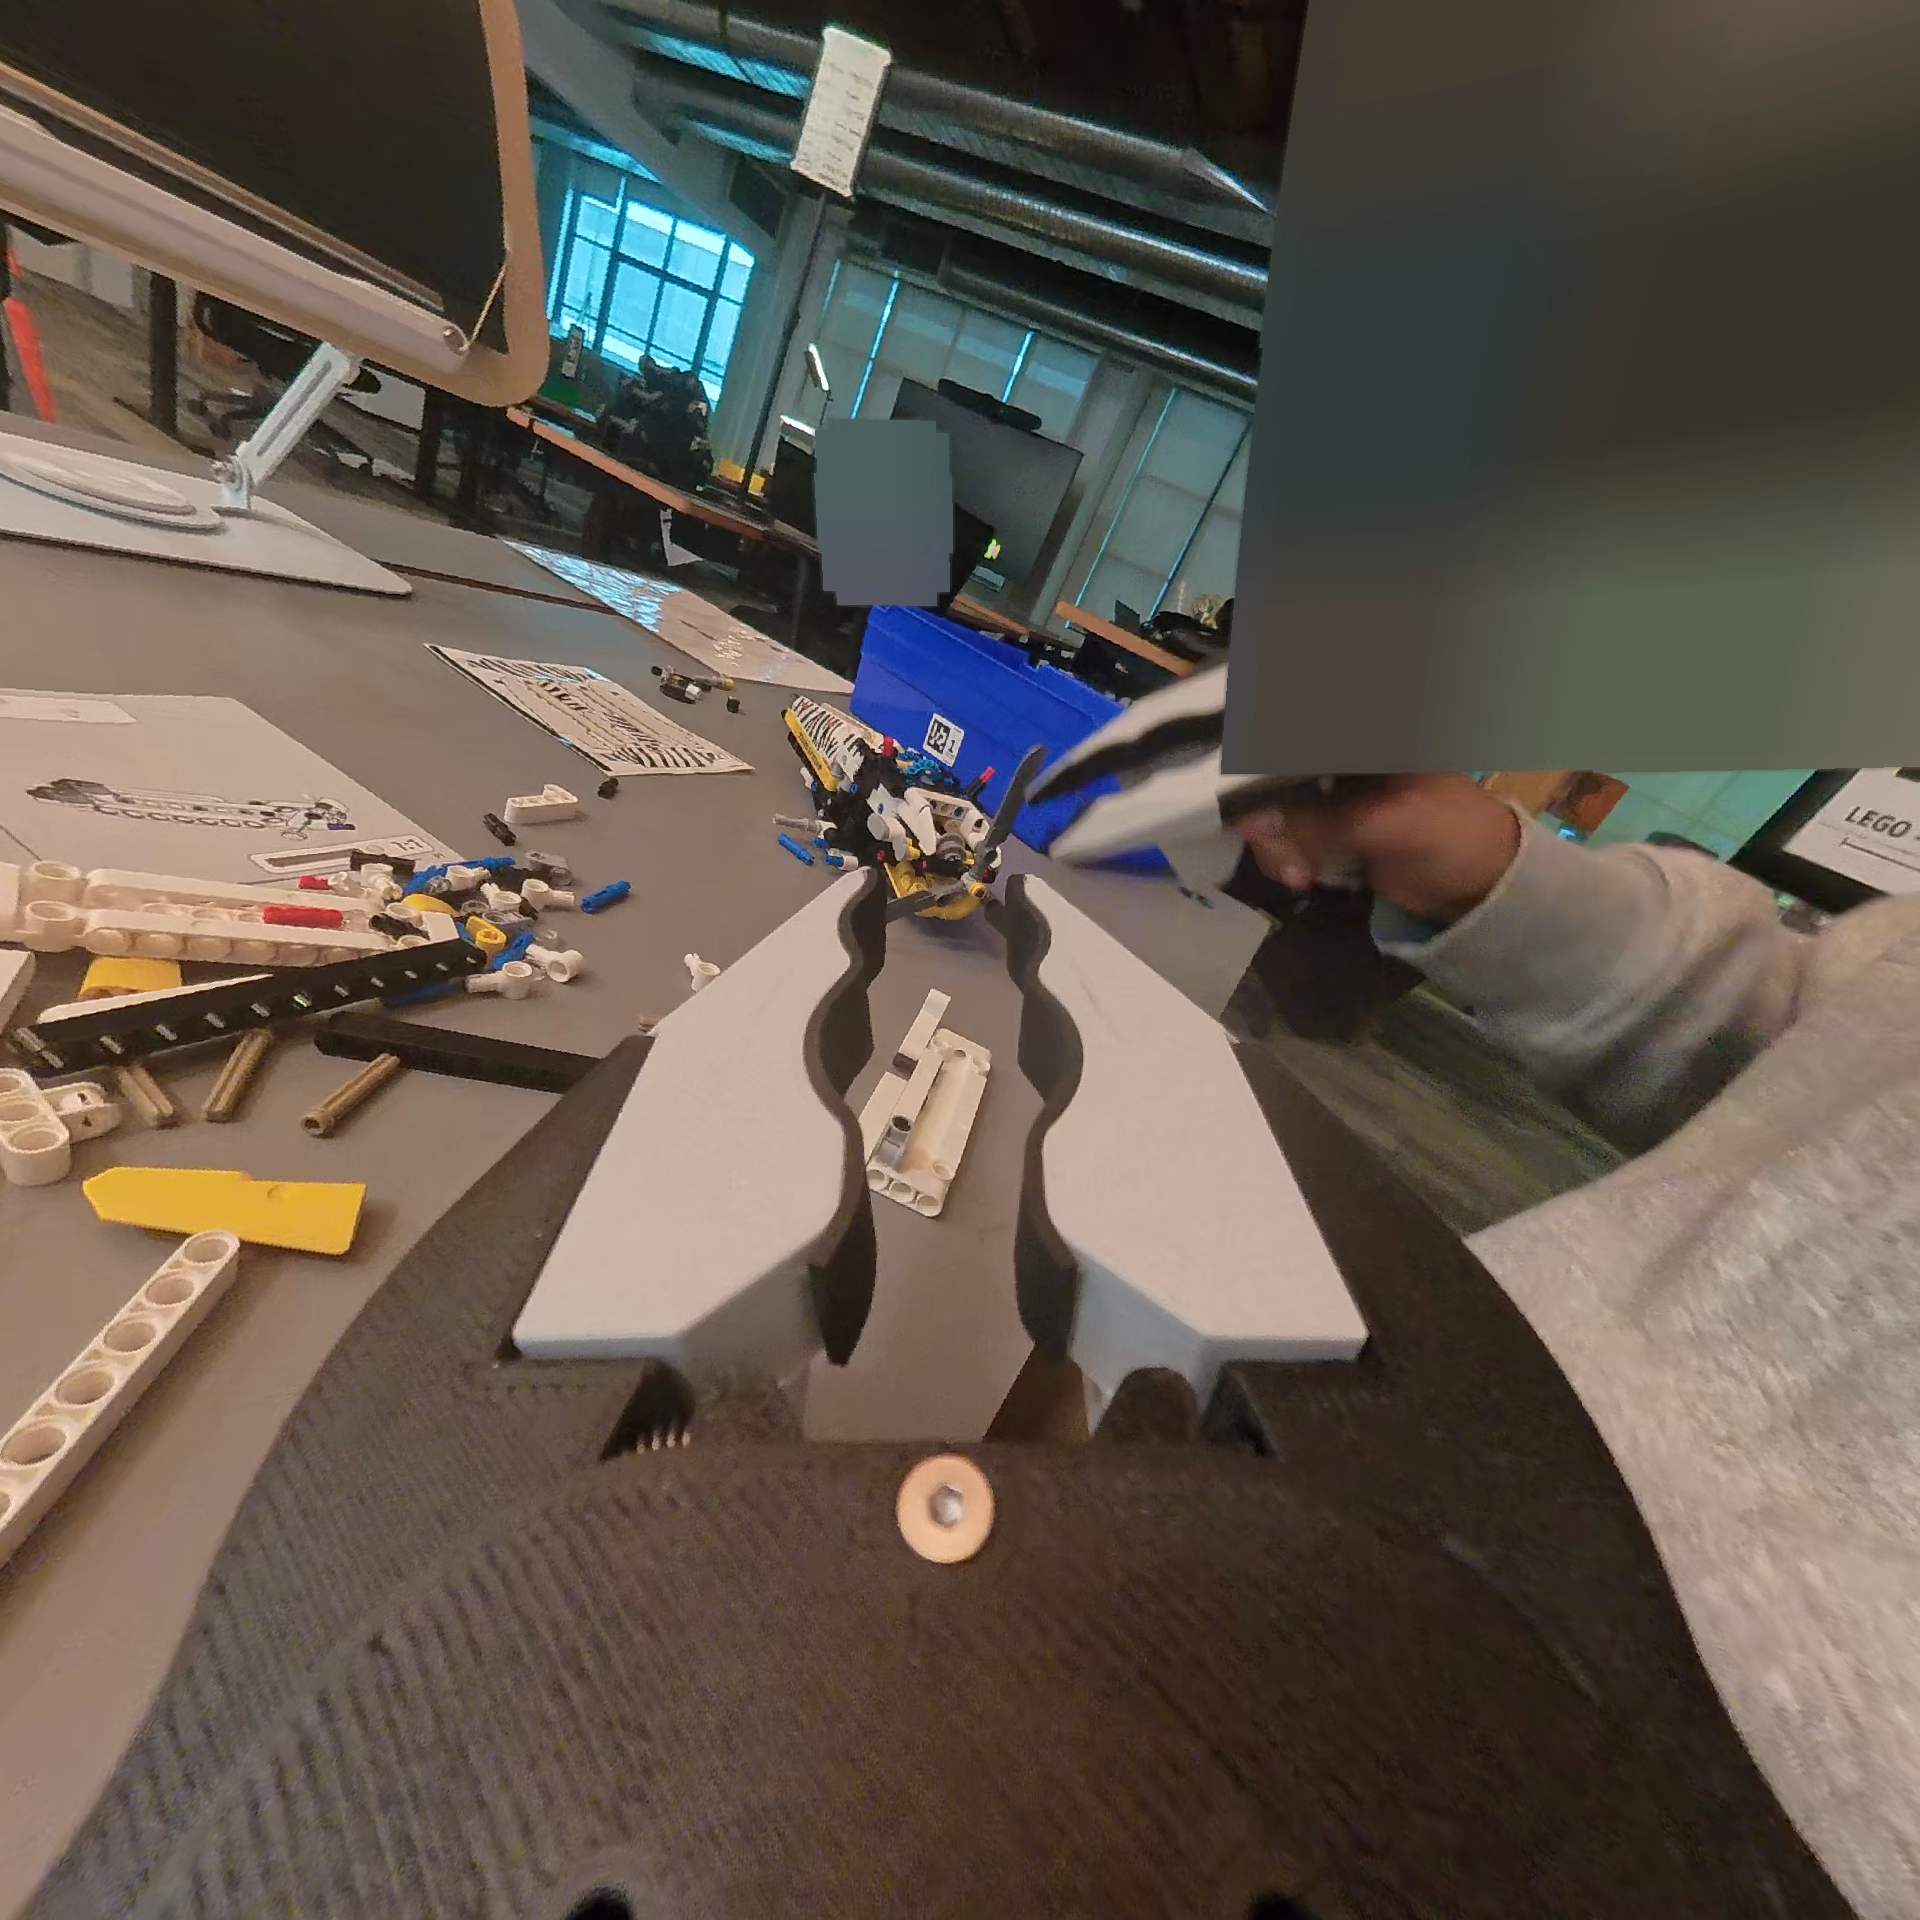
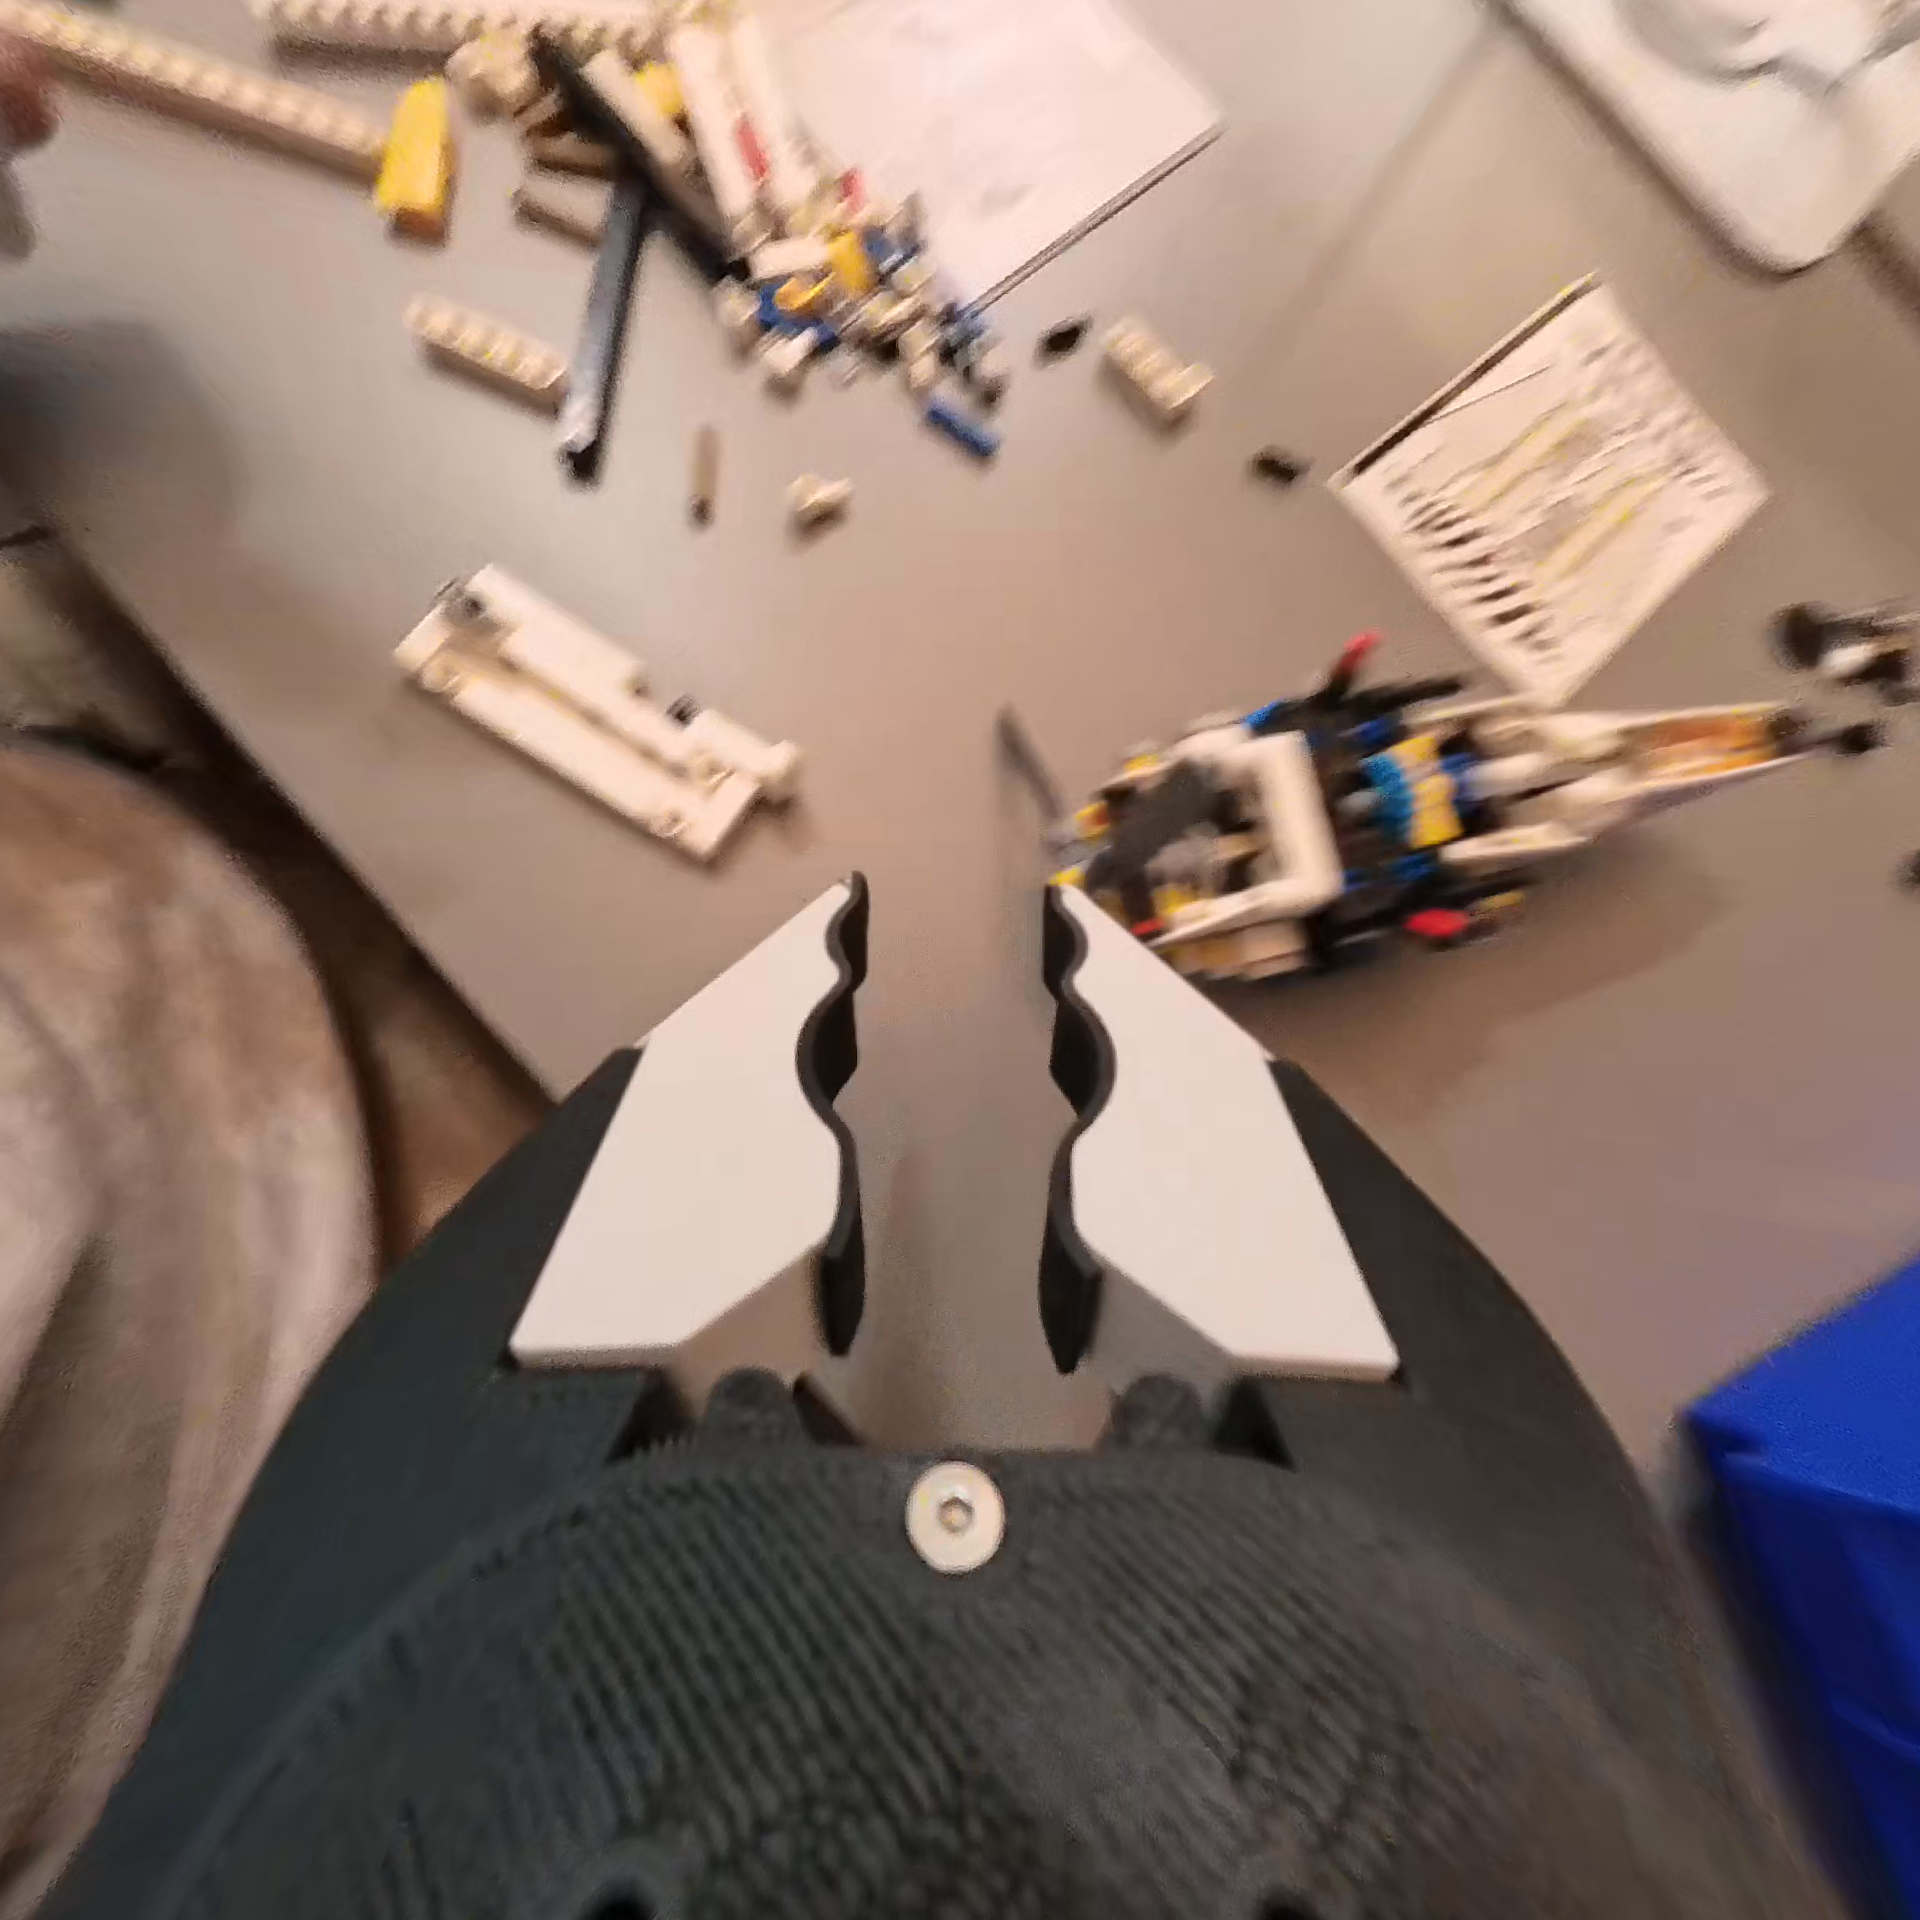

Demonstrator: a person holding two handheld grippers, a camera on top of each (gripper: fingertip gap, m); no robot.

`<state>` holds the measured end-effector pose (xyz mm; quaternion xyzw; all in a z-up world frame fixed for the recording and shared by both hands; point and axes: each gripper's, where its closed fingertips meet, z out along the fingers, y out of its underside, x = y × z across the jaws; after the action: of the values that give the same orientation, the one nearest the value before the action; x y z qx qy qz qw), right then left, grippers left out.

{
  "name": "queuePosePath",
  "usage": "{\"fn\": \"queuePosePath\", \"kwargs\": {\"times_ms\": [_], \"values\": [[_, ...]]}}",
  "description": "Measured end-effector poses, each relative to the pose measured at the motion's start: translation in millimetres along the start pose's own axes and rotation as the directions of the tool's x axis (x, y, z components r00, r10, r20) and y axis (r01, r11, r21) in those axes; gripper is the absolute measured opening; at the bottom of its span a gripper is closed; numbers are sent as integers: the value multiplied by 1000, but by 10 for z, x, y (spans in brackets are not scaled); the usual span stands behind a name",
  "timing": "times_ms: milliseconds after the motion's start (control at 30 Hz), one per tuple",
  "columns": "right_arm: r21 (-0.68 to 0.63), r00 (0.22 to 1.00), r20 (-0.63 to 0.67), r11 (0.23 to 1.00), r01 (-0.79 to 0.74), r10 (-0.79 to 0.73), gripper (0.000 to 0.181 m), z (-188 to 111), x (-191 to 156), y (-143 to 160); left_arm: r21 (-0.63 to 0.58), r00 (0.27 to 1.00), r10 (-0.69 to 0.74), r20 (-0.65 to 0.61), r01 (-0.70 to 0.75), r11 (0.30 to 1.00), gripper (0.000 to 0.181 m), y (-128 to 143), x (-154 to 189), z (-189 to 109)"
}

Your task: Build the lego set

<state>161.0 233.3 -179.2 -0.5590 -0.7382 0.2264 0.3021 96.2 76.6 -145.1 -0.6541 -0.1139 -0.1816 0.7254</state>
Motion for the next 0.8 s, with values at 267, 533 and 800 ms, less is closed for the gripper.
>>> {"fn": "queuePosePath", "kwargs": {"times_ms": [267, 533, 800], "values": [[-56, 972, 224, 996, -67, 78, 40, 221, 409, -894, 12, 1000, -10, -10, 10, 1000, 20, -16, 3, -30], [-310, 976, 216, 945, 101, -34, 43, 851, 622, -889, 47, 996, -76, -40, 78, 996, 20, -83, -26, -88], [-646, 954, 288, 719, 257, -82, 27, 1266, 1006, -246, 69, 992, -120, -44, 123, 990, 20, -134, -75, -119]]}}
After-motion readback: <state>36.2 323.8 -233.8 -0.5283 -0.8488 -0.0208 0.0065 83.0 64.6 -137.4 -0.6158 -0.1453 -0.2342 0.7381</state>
